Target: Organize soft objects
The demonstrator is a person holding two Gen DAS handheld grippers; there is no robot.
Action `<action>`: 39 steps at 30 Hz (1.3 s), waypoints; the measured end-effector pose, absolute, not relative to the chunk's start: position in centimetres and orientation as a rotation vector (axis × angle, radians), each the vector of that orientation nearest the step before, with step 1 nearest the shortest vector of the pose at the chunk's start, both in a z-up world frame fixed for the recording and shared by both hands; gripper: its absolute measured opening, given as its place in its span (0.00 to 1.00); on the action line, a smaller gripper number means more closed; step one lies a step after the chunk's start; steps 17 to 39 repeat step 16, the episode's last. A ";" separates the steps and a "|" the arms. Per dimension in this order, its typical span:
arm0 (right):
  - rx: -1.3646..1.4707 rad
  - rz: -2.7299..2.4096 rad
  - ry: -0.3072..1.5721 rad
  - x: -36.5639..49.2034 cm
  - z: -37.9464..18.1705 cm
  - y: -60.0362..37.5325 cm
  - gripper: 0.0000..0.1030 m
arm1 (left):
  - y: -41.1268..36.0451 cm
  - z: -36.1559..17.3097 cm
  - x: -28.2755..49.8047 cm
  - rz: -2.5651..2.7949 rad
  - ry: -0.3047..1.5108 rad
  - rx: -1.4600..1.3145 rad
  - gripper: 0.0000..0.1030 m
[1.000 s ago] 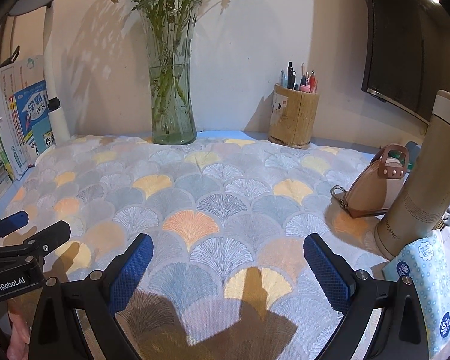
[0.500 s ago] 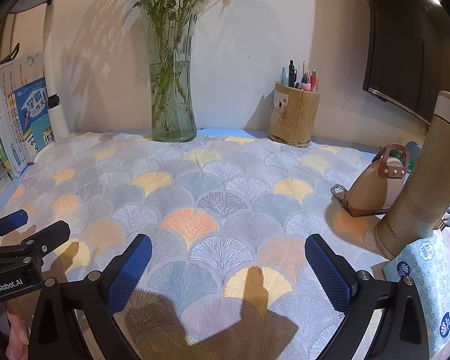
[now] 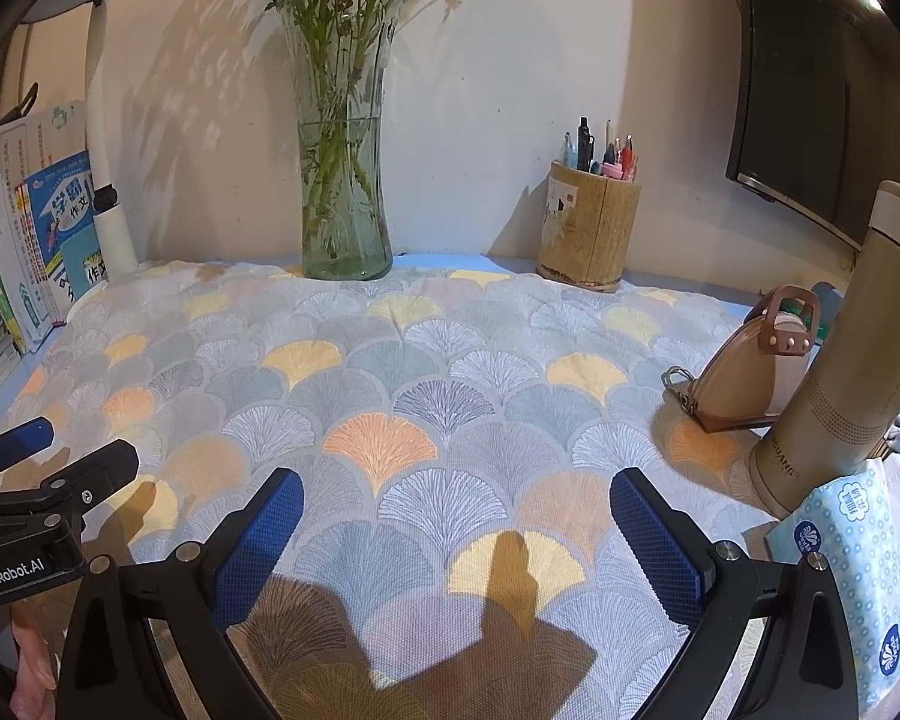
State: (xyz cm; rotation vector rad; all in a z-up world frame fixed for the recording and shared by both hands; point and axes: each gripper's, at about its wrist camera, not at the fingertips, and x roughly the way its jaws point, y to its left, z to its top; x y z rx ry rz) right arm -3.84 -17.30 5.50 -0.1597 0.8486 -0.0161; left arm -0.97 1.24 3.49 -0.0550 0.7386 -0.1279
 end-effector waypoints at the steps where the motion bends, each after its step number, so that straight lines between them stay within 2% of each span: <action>1: -0.160 -0.017 0.849 -3.8 5.5 -17.3 0.99 | 1.2 3.5 -0.9 -0.128 0.739 -0.055 1.00; 39: -0.155 -0.020 0.850 -4.0 5.3 -17.5 0.99 | 2.0 3.9 -1.3 -0.124 0.703 -0.078 0.99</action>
